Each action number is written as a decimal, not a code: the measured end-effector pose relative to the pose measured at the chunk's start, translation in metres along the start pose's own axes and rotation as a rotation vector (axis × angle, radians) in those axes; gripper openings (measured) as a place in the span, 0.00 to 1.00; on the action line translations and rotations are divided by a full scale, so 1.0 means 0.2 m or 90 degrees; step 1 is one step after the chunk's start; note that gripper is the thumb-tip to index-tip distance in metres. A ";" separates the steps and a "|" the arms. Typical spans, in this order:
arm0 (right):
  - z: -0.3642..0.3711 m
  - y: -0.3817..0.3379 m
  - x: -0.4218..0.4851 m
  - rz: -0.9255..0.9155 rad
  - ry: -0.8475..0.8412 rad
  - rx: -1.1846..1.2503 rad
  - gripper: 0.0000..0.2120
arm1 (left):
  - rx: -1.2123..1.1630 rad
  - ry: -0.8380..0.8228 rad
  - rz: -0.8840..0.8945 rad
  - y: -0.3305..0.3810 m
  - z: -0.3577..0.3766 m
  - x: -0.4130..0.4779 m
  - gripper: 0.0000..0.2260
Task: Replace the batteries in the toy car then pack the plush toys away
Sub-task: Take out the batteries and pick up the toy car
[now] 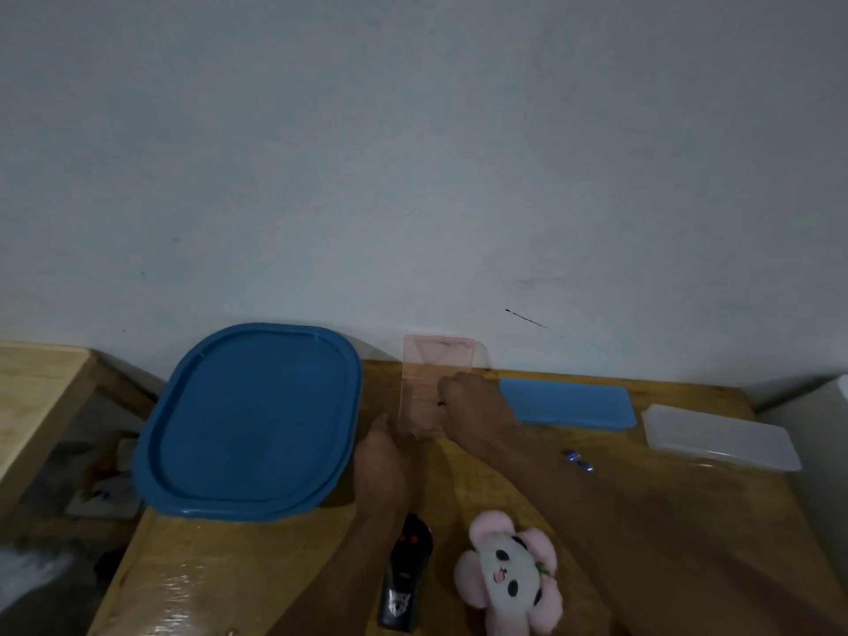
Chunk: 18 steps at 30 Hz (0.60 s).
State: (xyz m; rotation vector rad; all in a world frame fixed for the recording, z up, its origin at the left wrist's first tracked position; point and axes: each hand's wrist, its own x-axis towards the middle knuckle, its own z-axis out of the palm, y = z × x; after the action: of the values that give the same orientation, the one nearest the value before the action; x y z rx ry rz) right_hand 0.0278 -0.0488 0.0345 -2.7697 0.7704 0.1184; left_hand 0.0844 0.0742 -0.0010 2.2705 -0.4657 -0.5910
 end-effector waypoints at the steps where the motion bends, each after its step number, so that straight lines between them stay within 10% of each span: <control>1: -0.02 0.01 -0.02 0.013 0.004 0.013 0.10 | 0.023 0.016 0.002 0.00 0.00 -0.01 0.06; 18: -0.27 0.56 -0.88 0.149 0.087 0.094 0.08 | 0.245 0.032 0.360 0.41 0.22 -0.68 0.15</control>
State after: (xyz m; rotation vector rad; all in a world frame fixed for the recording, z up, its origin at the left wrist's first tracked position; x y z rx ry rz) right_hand -0.1801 -0.0699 0.0872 -2.5610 1.0899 -0.0815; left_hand -0.0646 0.0611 0.0679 2.3360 -1.2271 -0.1616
